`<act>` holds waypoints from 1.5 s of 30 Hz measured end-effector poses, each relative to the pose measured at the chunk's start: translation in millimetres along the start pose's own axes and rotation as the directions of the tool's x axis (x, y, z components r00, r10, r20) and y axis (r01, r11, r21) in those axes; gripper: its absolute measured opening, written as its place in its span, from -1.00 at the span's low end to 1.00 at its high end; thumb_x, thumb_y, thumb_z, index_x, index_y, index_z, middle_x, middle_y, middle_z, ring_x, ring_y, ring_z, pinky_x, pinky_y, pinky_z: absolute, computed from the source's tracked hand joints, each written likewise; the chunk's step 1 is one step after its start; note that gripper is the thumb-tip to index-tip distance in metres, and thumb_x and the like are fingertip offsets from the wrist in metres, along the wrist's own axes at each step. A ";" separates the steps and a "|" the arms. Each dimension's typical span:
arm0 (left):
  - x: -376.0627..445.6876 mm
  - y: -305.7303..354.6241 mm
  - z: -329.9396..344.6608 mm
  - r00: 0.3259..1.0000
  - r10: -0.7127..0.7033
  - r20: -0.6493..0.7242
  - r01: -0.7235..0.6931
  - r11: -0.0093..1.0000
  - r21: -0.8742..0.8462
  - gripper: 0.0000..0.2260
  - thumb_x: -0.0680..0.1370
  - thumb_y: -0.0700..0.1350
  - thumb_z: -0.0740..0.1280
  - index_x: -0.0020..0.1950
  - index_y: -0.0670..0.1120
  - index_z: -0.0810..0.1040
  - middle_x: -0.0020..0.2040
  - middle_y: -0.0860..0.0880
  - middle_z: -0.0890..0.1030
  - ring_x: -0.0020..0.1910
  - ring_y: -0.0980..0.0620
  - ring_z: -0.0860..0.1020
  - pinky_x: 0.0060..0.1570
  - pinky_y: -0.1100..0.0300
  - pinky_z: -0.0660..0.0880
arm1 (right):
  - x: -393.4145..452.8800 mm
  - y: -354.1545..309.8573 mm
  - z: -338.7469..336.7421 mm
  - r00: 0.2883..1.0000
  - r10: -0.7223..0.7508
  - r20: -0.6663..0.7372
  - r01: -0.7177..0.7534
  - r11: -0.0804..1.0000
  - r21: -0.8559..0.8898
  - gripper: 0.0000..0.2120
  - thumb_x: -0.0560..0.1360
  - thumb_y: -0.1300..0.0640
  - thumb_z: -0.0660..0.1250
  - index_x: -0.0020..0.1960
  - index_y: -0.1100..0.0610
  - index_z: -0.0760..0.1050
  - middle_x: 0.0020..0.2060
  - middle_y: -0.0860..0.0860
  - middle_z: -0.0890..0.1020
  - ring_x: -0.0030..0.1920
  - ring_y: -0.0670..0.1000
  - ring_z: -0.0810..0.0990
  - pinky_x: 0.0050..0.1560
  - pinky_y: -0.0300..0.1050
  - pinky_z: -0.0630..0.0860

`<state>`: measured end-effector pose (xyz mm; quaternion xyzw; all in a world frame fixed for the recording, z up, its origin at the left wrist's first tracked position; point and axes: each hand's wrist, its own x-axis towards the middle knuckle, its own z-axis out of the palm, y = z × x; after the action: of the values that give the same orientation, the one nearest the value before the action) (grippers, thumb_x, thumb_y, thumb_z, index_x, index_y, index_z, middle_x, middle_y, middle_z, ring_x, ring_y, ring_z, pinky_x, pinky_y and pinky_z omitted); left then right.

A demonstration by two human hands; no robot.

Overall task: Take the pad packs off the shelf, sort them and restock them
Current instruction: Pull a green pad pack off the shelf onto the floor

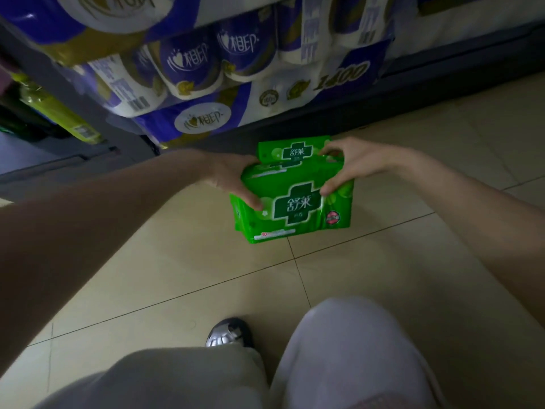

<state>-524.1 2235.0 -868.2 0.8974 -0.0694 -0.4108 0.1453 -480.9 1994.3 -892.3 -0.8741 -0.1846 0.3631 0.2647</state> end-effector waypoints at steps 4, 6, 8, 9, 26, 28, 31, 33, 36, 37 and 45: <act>8.9 19.2 25.0 0.991 0.077 -0.111 -0.056 0.982 0.181 -0.19 0.32 0.01 0.54 0.45 -0.12 0.22 0.34 -0.13 0.38 0.29 -0.09 0.39 0.25 0.19 0.33 | -4.0 6.2 31.0 0.994 0.063 0.085 -0.030 0.938 -0.344 0.06 0.26 -0.06 0.55 0.53 -0.07 -0.07 0.49 0.10 0.07 0.47 0.15 0.09 0.42 0.07 0.17; 18.6 23.7 39.5 0.980 0.136 -0.146 -0.099 0.967 0.236 -0.15 0.32 0.05 0.54 0.47 -0.11 0.19 0.33 -0.15 0.35 0.30 -0.12 0.38 0.28 0.16 0.34 | -6.2 11.9 51.1 0.995 0.071 0.069 -0.034 0.902 -0.429 0.09 0.25 -0.12 0.54 0.53 -0.06 -0.11 0.47 0.08 0.11 0.45 0.16 0.10 0.43 0.12 0.17; 22.4 28.7 48.2 0.971 0.181 -0.158 -0.131 0.950 0.282 -0.12 0.32 0.07 0.53 0.50 -0.10 0.14 0.36 -0.14 0.31 0.32 -0.12 0.36 0.29 0.13 0.33 | -9.1 20.3 58.9 0.998 0.056 0.038 -0.034 0.900 -0.434 0.08 0.22 -0.16 0.54 0.52 -0.02 -0.05 0.44 0.05 0.21 0.42 0.12 0.17 0.42 0.11 0.18; 25.3 29.7 50.1 0.970 0.188 -0.153 -0.136 0.946 0.294 -0.11 0.34 0.07 0.52 0.51 -0.11 0.10 0.40 -0.14 0.27 0.35 -0.12 0.34 0.31 0.13 0.30 | -11.6 25.6 56.0 0.998 0.064 0.014 -0.051 0.891 -0.451 0.06 0.22 -0.17 0.54 0.51 -0.01 -0.01 0.43 0.03 0.24 0.41 0.11 0.19 0.41 0.11 0.18; 122.2 23.0 4.3 0.970 0.232 -0.071 -0.142 0.778 0.612 -0.37 0.56 -0.06 0.29 0.54 -0.09 0.05 0.56 -0.11 -0.04 0.52 -0.12 0.02 0.44 0.06 0.11 | 25.0 101.0 -33.0 0.809 0.321 -0.493 -0.575 0.607 -0.549 -0.26 0.33 0.32 0.45 0.40 0.21 0.16 0.31 0.22 0.26 0.35 0.26 0.24 0.31 0.20 0.29; 129.0 27.4 -7.1 0.964 0.263 -0.039 -0.179 0.751 0.636 -0.38 0.56 -0.05 0.28 0.54 -0.05 0.07 0.55 -0.12 -0.04 0.52 -0.14 0.01 0.46 0.03 0.10 | 30.8 92.4 -39.6 0.807 0.343 -0.481 -0.581 0.604 -0.545 -0.25 0.35 0.32 0.43 0.43 0.19 0.14 0.35 0.21 0.20 0.36 0.26 0.21 0.31 0.18 0.31; 138.6 33.4 -24.4 0.956 0.292 0.016 -0.223 0.692 0.687 -0.42 0.57 -0.05 0.26 0.53 0.00 0.09 0.55 -0.13 -0.05 0.51 -0.18 0.01 0.44 -0.04 0.14 | 33.6 91.5 -49.7 0.788 0.376 -0.488 -0.610 0.589 -0.530 -0.22 0.34 0.34 0.43 0.45 0.16 0.13 0.38 0.20 0.09 0.38 0.27 0.14 0.26 0.13 0.35; 147.2 39.4 -30.0 0.954 0.298 0.030 -0.229 0.659 0.717 -0.44 0.58 -0.05 0.25 0.53 0.06 0.11 0.55 -0.13 -0.09 0.50 -0.21 0.01 0.42 -0.05 0.16 | 32.0 101.6 -56.7 0.800 0.357 -0.483 -0.592 0.600 -0.537 -0.27 0.36 0.37 0.41 0.44 0.18 0.16 0.36 0.21 0.09 0.36 0.27 0.14 0.20 0.10 0.41; 164.2 57.6 -30.1 0.954 0.291 0.074 -0.251 0.639 0.727 -0.42 0.55 -0.07 0.28 0.50 0.17 0.12 0.54 -0.11 -0.16 0.48 -0.26 0.00 0.36 -0.05 0.27 | 32.7 122.4 -60.7 0.830 0.295 -0.473 -0.540 0.634 -0.554 -0.34 0.39 0.38 0.35 0.42 0.19 0.17 0.34 0.22 0.14 0.33 0.27 0.19 0.07 0.07 0.46; 170.1 64.8 -27.1 0.955 0.281 0.095 -0.258 0.629 0.733 -0.41 0.54 -0.07 0.29 0.50 0.20 0.11 0.54 -0.10 -0.17 0.47 -0.27 0.01 0.33 -0.05 0.31 | 34.3 128.7 -59.2 0.832 0.279 -0.479 -0.533 0.642 -0.552 -0.34 0.40 0.38 0.35 0.42 0.18 0.17 0.34 0.21 0.14 0.32 0.27 0.20 0.05 0.06 0.46; 194.9 69.0 -3.9 0.981 0.127 0.149 -0.195 0.592 0.782 -0.32 0.55 0.00 0.30 0.49 0.31 -0.06 0.52 -0.19 -0.26 0.43 -0.38 0.12 0.32 -0.19 0.31 | 67.9 147.7 -46.0 0.855 0.205 -0.477 -0.464 0.715 -0.523 -0.26 0.38 0.37 0.37 0.46 0.14 0.11 0.35 0.22 0.13 0.32 0.28 0.19 0.11 0.06 0.44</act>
<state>-394.3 2122.8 -983.7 0.8421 -0.3302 -0.3571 -0.2331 -382.6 1897.3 -989.5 -0.9835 -0.0730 0.1452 -0.0790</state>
